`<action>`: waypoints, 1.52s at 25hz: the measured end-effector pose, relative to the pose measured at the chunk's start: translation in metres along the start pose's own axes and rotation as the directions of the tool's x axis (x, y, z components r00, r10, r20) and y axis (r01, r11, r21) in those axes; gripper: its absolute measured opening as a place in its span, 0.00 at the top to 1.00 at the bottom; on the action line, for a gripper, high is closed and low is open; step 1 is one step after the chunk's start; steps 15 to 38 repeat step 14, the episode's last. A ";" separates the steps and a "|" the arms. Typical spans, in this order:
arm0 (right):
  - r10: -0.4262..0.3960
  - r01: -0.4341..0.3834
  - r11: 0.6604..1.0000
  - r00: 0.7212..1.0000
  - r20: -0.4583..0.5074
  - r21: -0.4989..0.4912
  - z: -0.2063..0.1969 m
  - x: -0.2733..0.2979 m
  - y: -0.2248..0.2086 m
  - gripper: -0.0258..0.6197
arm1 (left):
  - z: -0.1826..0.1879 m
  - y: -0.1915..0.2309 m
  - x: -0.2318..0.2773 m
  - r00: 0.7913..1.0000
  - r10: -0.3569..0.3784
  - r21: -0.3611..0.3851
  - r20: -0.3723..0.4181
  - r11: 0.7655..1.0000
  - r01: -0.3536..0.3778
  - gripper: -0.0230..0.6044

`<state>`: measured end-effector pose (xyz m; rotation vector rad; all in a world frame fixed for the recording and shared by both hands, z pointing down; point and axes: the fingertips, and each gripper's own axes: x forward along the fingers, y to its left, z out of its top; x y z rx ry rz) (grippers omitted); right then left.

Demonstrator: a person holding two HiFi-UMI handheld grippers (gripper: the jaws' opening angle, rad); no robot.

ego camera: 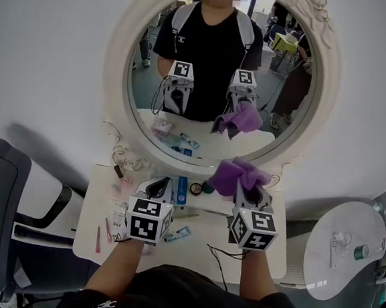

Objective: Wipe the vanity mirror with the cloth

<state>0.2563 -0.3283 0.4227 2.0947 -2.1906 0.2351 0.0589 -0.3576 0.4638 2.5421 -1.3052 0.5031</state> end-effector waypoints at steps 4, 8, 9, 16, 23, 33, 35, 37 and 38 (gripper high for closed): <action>0.006 -0.006 1.000 1.000 -0.008 -0.010 -0.003 0.002 0.005 0.88 | 0.000 0.000 0.000 1.000 0.000 -0.002 0.001 1.000 0.000 0.95; 0.011 -0.011 1.000 1.000 -0.014 -0.008 -0.005 0.004 0.007 0.88 | 0.000 0.001 -0.001 1.000 0.002 -0.003 0.001 1.000 -0.002 0.95; 0.011 -0.011 1.000 1.000 -0.014 -0.007 -0.006 0.004 0.006 0.88 | 0.000 0.001 -0.001 1.000 0.002 -0.004 -0.001 1.000 -0.002 0.95; -0.008 0.008 1.000 1.000 -0.022 -0.010 -0.008 0.007 -0.001 0.88 | -0.005 0.000 0.001 1.000 -0.005 -0.005 -0.015 1.000 0.005 0.95; -0.008 0.008 1.000 1.000 -0.022 -0.010 -0.008 0.007 -0.001 0.88 | -0.005 0.000 0.001 1.000 -0.005 -0.005 -0.015 1.000 0.005 0.95; -0.008 0.008 1.000 1.000 -0.022 -0.010 -0.008 0.007 -0.001 0.88 | -0.005 0.000 0.001 1.000 -0.005 -0.005 -0.015 1.000 0.005 0.95; -0.008 0.008 1.000 1.000 -0.022 -0.010 -0.008 0.007 -0.001 0.88 | -0.005 0.000 0.001 1.000 -0.005 -0.005 -0.015 1.000 0.005 0.95; -0.008 0.008 1.000 1.000 -0.022 -0.010 -0.008 0.007 -0.001 0.88 | -0.005 0.000 0.001 1.000 -0.005 -0.005 -0.015 1.000 0.005 0.95; -0.008 0.008 1.000 1.000 -0.022 -0.010 -0.008 0.007 -0.001 0.88 | -0.005 0.000 0.001 1.000 -0.005 -0.005 -0.015 1.000 0.005 0.95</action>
